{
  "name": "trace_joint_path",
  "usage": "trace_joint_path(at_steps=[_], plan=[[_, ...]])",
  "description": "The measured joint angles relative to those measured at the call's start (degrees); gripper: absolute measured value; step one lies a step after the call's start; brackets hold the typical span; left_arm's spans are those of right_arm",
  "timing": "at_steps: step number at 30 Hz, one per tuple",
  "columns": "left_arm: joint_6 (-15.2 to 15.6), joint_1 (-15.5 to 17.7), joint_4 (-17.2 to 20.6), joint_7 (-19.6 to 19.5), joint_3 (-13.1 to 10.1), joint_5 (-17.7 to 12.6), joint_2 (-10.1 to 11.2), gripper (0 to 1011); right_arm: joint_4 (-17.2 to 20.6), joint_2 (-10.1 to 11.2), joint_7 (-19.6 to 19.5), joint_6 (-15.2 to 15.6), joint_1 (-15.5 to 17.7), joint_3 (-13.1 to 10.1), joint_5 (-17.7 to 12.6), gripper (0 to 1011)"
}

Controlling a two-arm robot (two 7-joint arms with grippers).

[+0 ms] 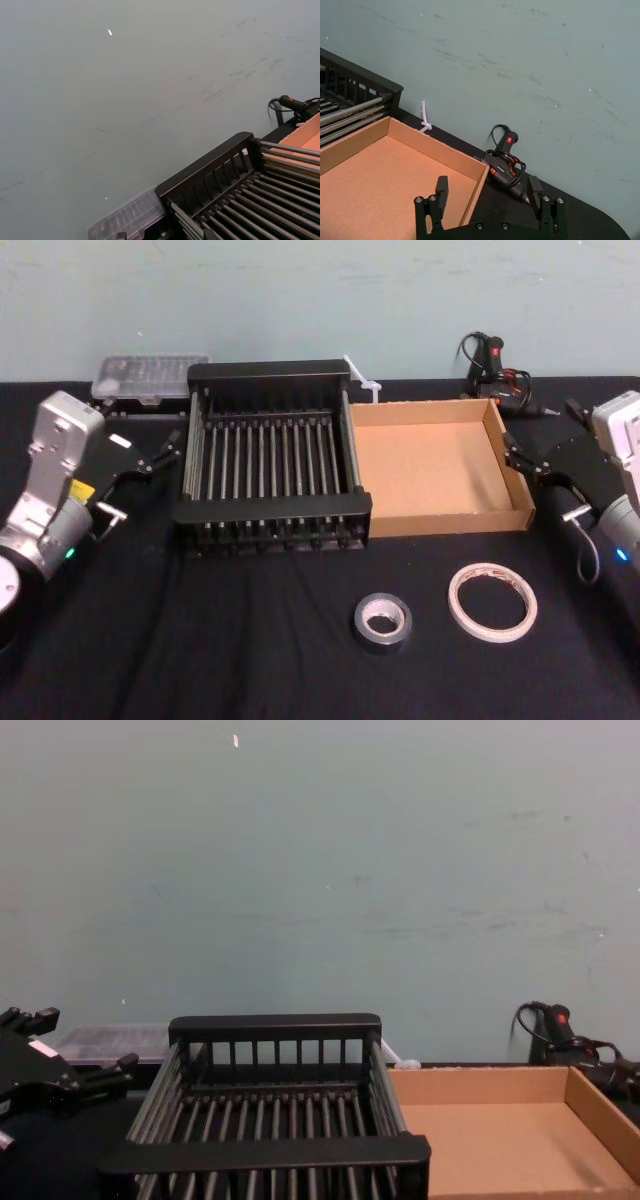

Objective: Pick up the white tape and place it into the black box , Pick up the silver tape and place it into the brown box.

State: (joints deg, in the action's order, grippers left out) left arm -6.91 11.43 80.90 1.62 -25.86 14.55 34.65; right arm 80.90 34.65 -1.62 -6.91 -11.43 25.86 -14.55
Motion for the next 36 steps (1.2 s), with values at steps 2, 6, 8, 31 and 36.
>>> trace_joint_path(at_steps=[2, 6, 8, 31, 36], plan=[[0.0, 0.0, 0.0, 0.0, 0.0, 0.0, 0.0, 1001, 0.0, 0.0, 0.0, 0.0, 0.0, 0.0, 0.0, 1002], [0.0, 0.0, 0.0, 0.0, 0.0, 0.0, 0.0, 1001, 0.0, 0.0, 0.0, 0.0, 0.0, 0.0, 0.0, 1002], [0.0, 0.0, 0.0, 0.0, 0.0, 0.0, 0.0, 1001, 0.0, 0.0, 0.0, 0.0, 0.0, 0.0, 0.0, 1002], [0.0, 0.0, 0.0, 0.0, 0.0, 0.0, 0.0, 1001, 0.0, 0.0, 0.0, 0.0, 0.0, 0.0, 0.0, 1002], [0.0, 0.0, 0.0, 0.0, 0.0, 0.0, 0.0, 1001, 0.0, 0.0, 0.0, 0.0, 0.0, 0.0, 0.0, 1002]])
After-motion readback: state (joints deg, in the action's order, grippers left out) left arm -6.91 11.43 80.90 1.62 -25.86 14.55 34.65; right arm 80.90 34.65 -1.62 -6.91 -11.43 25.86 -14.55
